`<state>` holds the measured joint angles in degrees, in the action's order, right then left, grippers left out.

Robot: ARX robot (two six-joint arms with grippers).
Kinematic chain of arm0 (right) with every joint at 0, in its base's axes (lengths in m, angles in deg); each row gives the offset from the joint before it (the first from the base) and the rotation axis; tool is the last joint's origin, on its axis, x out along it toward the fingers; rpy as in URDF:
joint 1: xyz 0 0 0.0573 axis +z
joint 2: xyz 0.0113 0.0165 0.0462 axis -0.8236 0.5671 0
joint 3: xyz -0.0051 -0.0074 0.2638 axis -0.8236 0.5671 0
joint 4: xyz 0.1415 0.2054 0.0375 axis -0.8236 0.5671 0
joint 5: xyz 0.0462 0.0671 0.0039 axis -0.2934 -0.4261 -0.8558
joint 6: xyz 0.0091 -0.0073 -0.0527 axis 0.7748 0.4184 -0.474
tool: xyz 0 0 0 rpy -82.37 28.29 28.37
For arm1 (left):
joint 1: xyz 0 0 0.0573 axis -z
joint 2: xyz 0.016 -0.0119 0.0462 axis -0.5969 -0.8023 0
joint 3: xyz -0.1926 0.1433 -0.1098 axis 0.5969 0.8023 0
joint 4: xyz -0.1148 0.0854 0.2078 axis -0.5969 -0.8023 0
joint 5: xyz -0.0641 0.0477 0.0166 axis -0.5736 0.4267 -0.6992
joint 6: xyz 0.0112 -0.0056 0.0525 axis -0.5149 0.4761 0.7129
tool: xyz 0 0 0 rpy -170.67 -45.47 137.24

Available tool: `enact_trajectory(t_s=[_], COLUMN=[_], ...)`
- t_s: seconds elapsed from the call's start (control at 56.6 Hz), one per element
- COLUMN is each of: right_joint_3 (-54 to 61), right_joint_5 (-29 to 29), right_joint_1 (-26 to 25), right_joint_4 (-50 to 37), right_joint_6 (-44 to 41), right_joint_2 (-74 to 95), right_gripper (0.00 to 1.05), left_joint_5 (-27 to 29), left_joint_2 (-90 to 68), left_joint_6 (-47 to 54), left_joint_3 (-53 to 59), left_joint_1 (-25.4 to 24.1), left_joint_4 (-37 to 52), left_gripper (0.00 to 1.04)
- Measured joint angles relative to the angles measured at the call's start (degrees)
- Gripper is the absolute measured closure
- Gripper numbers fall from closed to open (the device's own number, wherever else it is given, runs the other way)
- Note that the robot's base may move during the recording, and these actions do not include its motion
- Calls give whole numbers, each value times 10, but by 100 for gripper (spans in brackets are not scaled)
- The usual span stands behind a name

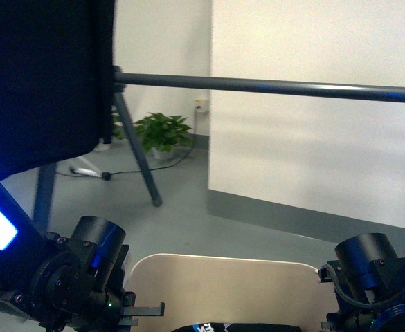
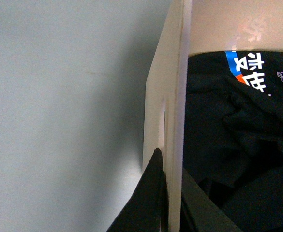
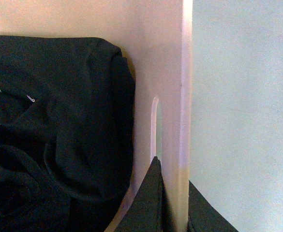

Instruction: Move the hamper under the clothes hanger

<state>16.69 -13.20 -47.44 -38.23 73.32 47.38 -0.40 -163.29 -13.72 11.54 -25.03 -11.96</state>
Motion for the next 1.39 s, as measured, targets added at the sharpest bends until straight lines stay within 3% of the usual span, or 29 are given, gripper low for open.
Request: enact_trajectory(t_s=[0.512,0.83,1.395], right_joint_3=[2,2,2], right_joint_5=[16,-5,0], right_joint_1=[-16,8,-1], right_joint_4=[0,0,0], right_joint_6=[-1,-2,-2], right_joint_2=[0,0,0], right_gripper=[102,102,102], left_joint_5=[-13,5,0], left_joint_2=[0,0,0], left_joint_6=[0,0,0], left_joint_3=[-1,-1,-1], left_joint_1=[19,-6,2], left_joint_4=[0,0,0], left_gripper=[101,101,101])
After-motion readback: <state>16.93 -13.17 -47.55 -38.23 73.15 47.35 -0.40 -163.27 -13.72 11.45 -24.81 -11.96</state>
